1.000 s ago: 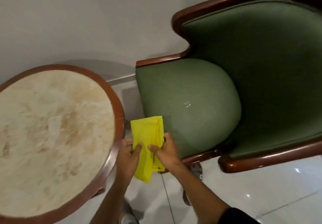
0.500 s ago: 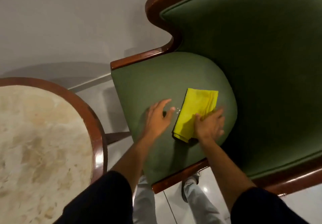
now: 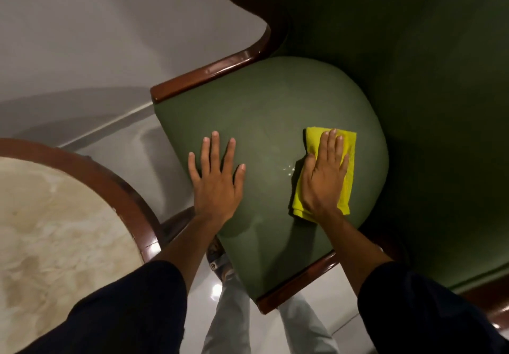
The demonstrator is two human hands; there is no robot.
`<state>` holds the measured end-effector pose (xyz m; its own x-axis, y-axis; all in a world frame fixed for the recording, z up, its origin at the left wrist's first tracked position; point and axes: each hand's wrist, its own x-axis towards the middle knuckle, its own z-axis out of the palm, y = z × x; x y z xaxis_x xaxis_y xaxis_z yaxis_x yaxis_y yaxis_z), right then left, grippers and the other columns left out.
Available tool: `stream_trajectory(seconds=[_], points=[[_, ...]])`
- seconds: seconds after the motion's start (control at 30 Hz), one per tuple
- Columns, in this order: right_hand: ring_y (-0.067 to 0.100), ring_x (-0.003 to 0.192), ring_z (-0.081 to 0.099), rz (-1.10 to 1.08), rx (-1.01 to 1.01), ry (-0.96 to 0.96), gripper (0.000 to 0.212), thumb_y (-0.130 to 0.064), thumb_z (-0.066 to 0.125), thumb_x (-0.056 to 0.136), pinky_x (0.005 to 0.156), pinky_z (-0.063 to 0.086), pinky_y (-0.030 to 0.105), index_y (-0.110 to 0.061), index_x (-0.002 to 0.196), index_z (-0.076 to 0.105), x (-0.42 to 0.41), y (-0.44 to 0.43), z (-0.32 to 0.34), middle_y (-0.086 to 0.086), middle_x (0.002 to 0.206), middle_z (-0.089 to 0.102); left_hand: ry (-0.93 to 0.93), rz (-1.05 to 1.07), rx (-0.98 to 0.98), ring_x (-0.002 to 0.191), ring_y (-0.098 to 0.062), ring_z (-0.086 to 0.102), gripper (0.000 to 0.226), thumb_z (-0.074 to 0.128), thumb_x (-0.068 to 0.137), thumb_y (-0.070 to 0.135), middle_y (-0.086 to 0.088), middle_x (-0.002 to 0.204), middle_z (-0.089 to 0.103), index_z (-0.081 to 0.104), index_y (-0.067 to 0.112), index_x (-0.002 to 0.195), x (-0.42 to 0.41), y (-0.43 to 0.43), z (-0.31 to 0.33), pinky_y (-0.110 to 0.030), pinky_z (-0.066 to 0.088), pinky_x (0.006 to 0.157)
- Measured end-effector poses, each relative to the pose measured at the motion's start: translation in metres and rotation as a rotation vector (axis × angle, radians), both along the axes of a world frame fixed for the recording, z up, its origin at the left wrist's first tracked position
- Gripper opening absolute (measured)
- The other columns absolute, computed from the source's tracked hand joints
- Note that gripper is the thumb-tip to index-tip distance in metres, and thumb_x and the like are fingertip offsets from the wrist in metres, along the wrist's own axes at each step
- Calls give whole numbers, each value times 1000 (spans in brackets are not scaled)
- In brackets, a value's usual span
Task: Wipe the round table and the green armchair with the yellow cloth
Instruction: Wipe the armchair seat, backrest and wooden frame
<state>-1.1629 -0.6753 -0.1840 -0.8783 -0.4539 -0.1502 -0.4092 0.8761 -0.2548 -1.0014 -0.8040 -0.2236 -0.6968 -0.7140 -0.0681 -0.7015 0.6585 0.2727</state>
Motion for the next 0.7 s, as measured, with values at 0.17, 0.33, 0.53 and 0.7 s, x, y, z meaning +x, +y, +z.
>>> stream_trajectory(seconds=[0.17,0.33,0.53,0.7], points=[[22,151,14,395,20,-21,60,-35,24,97,122,8,44,-12,153,24,59,-34,1,6,162,21,-15,2,24,151,-28,17,56,23,101,46,-10,164,19,20,26,153,2,-2,5,-57,17,119],[24,150,17,47,123,36,58,-32,30,98,121,12,48,-11,152,23,35,18,-3,8,161,22,-18,-27,35,151,-28,18,56,26,101,45,-10,164,19,20,26,153,5,-6,6,-58,19,119],[22,152,8,-181,74,18,57,-30,27,101,121,8,48,-11,154,17,-47,-2,3,6,164,14,-18,-15,15,151,-27,17,55,24,101,46,-9,164,18,20,27,153,4,-5,2,-57,18,119],[21,151,12,338,42,-1,58,-36,22,99,121,8,47,-16,153,24,19,-61,1,4,162,20,-3,-16,-28,150,-28,21,54,28,102,43,-10,162,23,26,25,152,6,-4,4,-56,21,118]])
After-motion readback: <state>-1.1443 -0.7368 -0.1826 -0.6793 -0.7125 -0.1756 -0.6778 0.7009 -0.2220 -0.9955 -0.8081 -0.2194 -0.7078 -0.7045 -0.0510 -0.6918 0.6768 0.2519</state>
